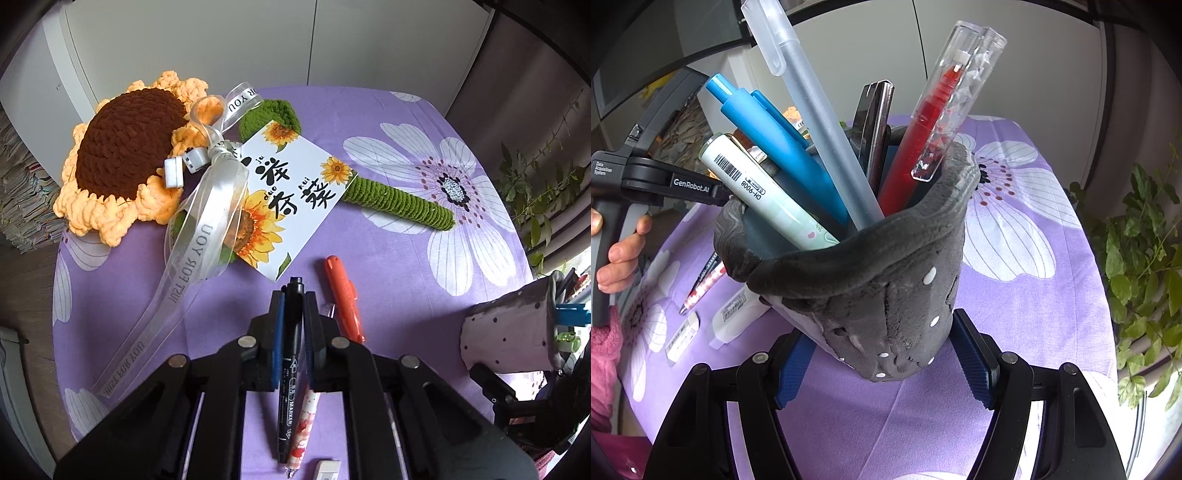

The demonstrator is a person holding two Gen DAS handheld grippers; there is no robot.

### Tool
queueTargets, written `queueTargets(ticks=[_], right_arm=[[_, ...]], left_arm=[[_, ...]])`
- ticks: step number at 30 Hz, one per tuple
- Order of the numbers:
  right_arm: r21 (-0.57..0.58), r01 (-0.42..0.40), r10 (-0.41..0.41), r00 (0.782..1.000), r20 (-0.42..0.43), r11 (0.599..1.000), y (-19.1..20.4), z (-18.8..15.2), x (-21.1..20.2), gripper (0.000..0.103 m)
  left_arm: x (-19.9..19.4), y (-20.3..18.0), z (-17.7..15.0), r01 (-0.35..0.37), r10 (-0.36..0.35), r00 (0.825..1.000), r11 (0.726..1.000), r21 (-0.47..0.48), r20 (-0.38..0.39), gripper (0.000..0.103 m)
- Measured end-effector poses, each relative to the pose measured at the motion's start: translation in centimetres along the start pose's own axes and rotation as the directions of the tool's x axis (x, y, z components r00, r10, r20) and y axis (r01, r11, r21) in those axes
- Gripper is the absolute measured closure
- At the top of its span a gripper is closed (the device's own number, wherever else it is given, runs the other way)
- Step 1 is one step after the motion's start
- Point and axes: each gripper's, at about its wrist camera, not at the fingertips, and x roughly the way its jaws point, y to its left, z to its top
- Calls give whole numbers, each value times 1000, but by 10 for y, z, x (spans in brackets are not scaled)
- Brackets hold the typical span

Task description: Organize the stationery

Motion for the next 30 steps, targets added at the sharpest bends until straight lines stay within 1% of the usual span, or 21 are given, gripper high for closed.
queueTargets(ticks=[4,7,10,13,15,16,18,21,24,26,28,30], right_arm=[[0,0,0,1000,0,1000,0,0,0,30],[-1,2,-2,1000,0,1000,-1,0,0,30],[-1,2,-2,1000,0,1000,0,0,0,30],[-1,1,-1,1000,0,1000,0,0,0,30],[-1,1,-1,1000,0,1000,0,0,0,30],[-1,1,-1,1000,0,1000,0,0,0,30],[-1,1,-1,1000,0,1000,0,0,0,30],[-1,1,-1,1000,0,1000,0,0,0,30],[-1,1,-1,1000,0,1000,0,-1,-1,30],[0,1,-1,1000,0,1000,0,-1,-1,30],[0,1,-1,1000,0,1000,0,0,-1,30],[0,1,-1,1000,0,1000,0,-1,-1,30]], left_arm=[[-36,3,-6,23,-23,997,1000,-2,75,95],[-65,1,-11,40,-41,989,999,6,140,96],[-92,-7,-15,52,-57,977,998,28,204,96],[-119,-18,-17,53,-71,960,996,72,271,97],[-128,-27,-17,44,-75,951,993,110,299,96],[-129,-30,-16,35,-69,951,993,117,301,96],[-119,-34,-15,14,-51,959,991,133,279,93],[-89,-37,-12,-22,-11,978,988,155,208,93],[-49,-36,-8,-19,4,995,988,153,99,93],[-23,-33,-7,-21,16,999,987,157,30,93],[-3,-29,-6,-28,32,999,989,147,-20,93],[12,-25,-4,-37,45,998,990,137,-53,90]])
